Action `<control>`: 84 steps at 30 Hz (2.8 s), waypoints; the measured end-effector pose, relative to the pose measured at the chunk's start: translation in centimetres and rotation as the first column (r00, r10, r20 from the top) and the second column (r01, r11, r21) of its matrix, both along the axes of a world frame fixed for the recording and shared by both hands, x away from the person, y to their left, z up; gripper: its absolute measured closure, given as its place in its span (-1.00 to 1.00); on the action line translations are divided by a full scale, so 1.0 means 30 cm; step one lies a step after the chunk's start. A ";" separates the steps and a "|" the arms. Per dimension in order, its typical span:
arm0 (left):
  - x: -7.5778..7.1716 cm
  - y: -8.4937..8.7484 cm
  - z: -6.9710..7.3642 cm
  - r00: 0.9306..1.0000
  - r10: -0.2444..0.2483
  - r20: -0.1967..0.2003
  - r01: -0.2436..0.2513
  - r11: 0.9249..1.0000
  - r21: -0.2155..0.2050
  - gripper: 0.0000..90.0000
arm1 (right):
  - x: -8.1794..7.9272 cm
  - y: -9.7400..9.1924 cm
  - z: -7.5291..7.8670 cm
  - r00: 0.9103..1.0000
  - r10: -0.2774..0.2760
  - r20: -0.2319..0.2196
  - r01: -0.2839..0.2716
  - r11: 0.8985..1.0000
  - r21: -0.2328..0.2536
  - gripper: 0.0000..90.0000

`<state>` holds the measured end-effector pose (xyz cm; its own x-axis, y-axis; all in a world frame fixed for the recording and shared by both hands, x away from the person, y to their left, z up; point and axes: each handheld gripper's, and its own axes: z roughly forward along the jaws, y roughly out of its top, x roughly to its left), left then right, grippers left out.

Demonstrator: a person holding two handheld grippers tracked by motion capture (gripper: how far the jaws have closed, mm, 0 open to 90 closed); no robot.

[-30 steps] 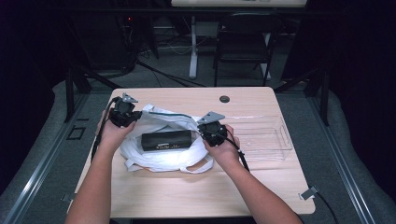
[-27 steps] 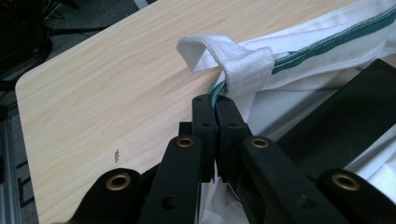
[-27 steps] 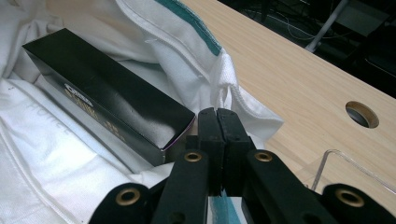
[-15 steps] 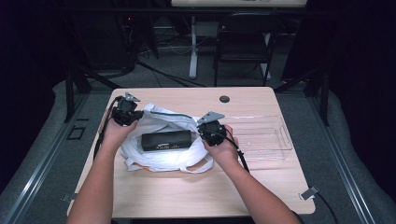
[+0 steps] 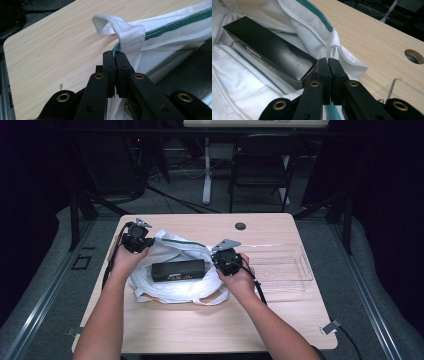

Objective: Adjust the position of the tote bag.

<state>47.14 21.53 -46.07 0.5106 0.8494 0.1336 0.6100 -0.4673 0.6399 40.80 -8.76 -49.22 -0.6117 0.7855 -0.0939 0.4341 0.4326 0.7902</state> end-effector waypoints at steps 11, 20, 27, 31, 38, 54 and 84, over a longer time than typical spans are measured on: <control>0.032 0.005 -0.026 1.000 0.005 -0.022 -0.005 1.000 -0.015 0.97 | 0.007 0.000 -0.009 1.000 -0.001 -0.002 0.001 1.000 0.009 0.97; 0.052 0.011 -0.042 0.999 0.007 -0.046 -0.009 1.000 -0.027 0.96 | 0.014 -0.004 -0.011 1.000 -0.009 -0.006 0.009 1.000 0.008 0.97; 0.065 0.010 -0.059 0.999 0.017 -0.052 -0.018 0.999 -0.031 0.97 | 0.020 -0.001 -0.018 1.000 -0.015 -0.007 0.015 1.000 0.011 0.95; 0.071 0.010 -0.066 0.998 0.020 -0.065 -0.022 0.999 -0.030 0.96 | 0.023 0.001 -0.019 1.000 -0.015 -0.015 0.016 1.000 0.010 0.95; 0.080 0.009 -0.080 0.997 0.026 -0.073 -0.028 0.999 -0.028 0.96 | 0.030 0.005 -0.026 0.999 -0.029 -0.023 0.029 1.000 -0.002 0.87; 0.100 0.005 -0.110 0.994 0.035 -0.099 -0.037 0.999 -0.017 0.96 | 0.043 0.013 -0.038 1.000 -0.025 -0.017 0.025 0.999 -0.032 0.96; 0.058 0.017 -0.065 0.997 0.001 -0.077 -0.002 1.000 -0.012 0.74 | 0.057 0.017 -0.038 0.999 -0.042 -0.027 0.040 0.998 -0.051 0.97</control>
<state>48.89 22.04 -48.02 0.5179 0.8513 0.0836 0.6585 -0.4592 0.5963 42.50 -8.25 -50.37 -0.5820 0.8047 -0.1174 0.4739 0.4529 0.7552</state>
